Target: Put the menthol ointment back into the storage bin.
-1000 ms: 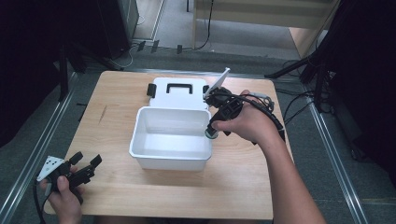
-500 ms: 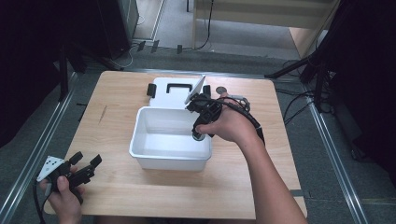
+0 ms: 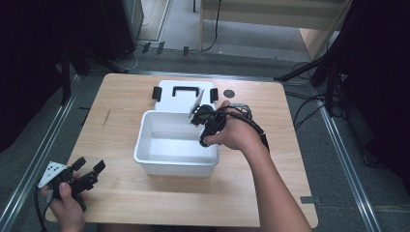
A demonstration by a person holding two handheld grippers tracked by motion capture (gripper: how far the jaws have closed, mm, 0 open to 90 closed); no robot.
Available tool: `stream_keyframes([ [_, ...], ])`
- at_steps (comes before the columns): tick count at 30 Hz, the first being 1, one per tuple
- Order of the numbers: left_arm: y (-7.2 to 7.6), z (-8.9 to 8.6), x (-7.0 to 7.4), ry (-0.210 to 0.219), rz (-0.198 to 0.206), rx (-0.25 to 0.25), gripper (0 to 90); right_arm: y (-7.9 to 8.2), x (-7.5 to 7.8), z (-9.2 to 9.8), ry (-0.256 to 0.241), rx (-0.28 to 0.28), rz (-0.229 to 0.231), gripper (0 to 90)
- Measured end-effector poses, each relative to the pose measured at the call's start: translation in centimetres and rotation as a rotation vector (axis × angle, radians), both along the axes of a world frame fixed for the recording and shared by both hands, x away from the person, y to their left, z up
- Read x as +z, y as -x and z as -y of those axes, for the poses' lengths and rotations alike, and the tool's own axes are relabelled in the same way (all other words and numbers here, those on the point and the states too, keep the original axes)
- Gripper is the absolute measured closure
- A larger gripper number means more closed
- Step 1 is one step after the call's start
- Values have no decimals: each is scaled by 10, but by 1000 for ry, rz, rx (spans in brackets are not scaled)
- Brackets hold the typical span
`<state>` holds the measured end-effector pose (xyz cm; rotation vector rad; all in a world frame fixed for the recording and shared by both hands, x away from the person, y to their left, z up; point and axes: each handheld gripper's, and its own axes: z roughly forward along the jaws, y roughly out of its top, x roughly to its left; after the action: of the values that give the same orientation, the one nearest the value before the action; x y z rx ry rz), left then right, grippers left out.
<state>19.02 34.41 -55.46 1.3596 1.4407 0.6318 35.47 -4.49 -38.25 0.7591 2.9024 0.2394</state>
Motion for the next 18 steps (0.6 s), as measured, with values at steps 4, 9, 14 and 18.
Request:
stream_keyframes([
  [4, 0, 0, 0, 0, -1, -2, 161, 0, -13, -2, 40, 106, 24, 513],
  [9, 0, 0, 0, 1, 1, -1, 161, 4, -27, -7, 70, 190, 29, 512],
  [14, 0, 0, 0, -2, -1, -3, 161, 3, -38, -8, 99, 227, 28, 512],
  [18, 0, 0, 0, 0, -1, -2, 161, 2, -43, -8, 96, 230, 19, 511],
])
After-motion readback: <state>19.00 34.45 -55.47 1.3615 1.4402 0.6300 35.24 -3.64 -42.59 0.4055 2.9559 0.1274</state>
